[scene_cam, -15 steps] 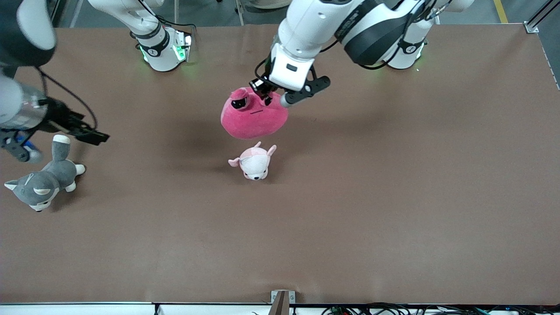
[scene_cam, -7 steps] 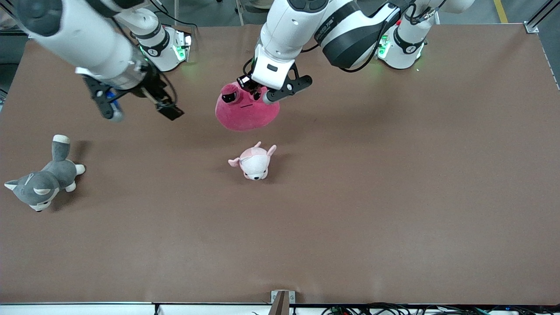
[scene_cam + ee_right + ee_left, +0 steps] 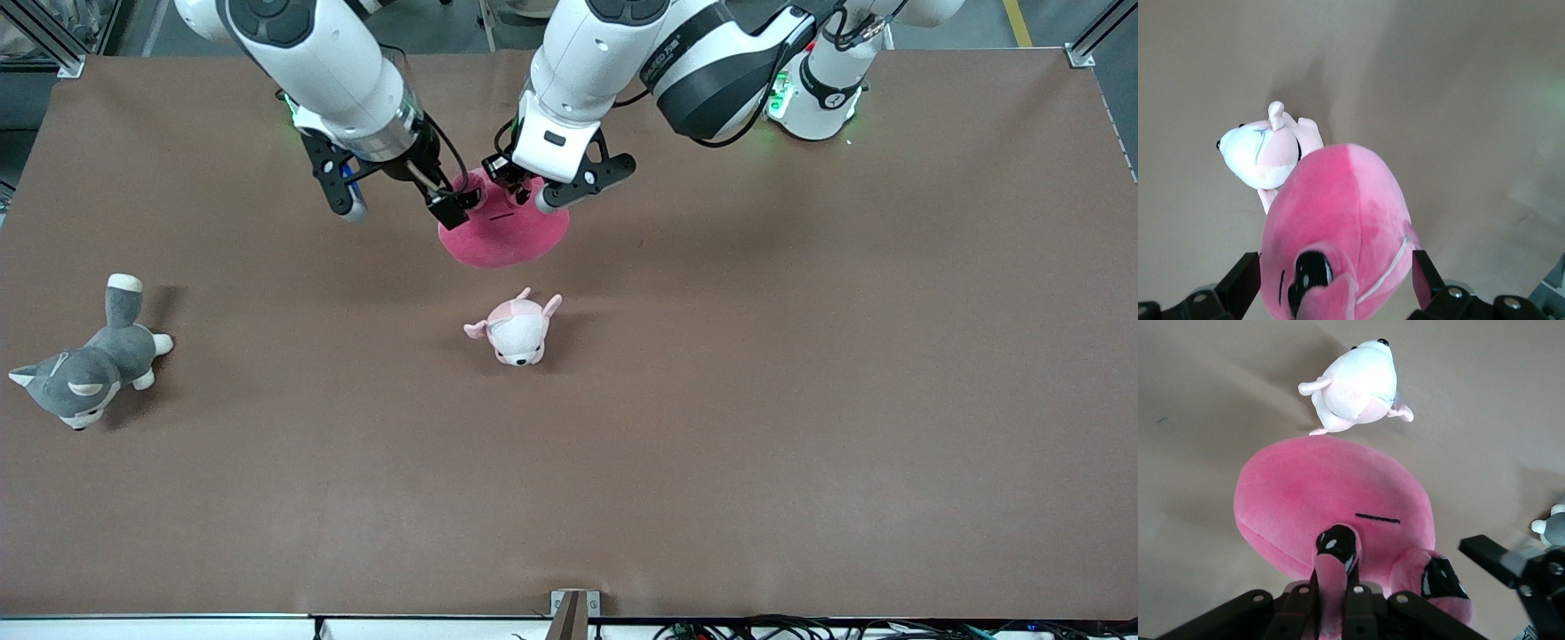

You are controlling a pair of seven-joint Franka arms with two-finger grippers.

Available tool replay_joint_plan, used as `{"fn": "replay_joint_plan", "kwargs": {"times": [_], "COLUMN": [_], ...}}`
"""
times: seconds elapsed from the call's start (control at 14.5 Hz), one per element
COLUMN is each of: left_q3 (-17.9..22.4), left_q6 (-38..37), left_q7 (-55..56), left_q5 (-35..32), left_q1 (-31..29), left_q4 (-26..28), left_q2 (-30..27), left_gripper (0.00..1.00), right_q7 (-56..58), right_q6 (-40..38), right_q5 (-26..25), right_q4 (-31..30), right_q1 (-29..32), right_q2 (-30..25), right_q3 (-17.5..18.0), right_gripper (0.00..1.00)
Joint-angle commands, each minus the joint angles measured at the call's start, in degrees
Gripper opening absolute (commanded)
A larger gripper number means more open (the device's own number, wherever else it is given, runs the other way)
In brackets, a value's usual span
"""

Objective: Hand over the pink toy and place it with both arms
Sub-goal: 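Grasp the pink plush with the right gripper beside the left gripper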

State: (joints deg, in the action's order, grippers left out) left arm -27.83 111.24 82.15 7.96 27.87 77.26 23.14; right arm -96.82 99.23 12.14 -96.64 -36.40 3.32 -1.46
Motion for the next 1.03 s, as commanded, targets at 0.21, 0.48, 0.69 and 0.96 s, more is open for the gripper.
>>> {"fn": "replay_joint_plan", "kwargs": {"times": [0.21, 0.48, 0.69, 0.96], "left_q3": [0.32, 0.32, 0.32, 0.24], "left_q6": [-0.06, -0.06, -0.06, -0.06], "left_q7": [0.82, 0.82, 0.73, -0.06], "left_q5": [0.31, 0.31, 0.31, 0.39], "left_q1": [0.43, 0.43, 0.43, -0.19], "left_q4": [-1.50, -1.41, -1.50, -1.67], "left_q2": [0.41, 0.50, 0.50, 0.06], "left_gripper": [0.02, 0.02, 0.03, 0.67], "right_q7": [-1.96, -1.88, -1.61, -1.00], "right_q6": [2.20, 2.20, 2.20, 2.11], "right_q5": [1.04, 2.27, 2.27, 2.27], "right_q4": [-1.09, -1.01, -1.01, -0.92], "right_q1": [-1.92, -1.83, -1.57, -1.04], "right_q2": [-0.51, -0.51, -0.51, -0.59], "right_q3": [-0.65, -0.65, -0.74, -1.09], "right_gripper": [0.53, 0.00, 0.00, 0.00]}}
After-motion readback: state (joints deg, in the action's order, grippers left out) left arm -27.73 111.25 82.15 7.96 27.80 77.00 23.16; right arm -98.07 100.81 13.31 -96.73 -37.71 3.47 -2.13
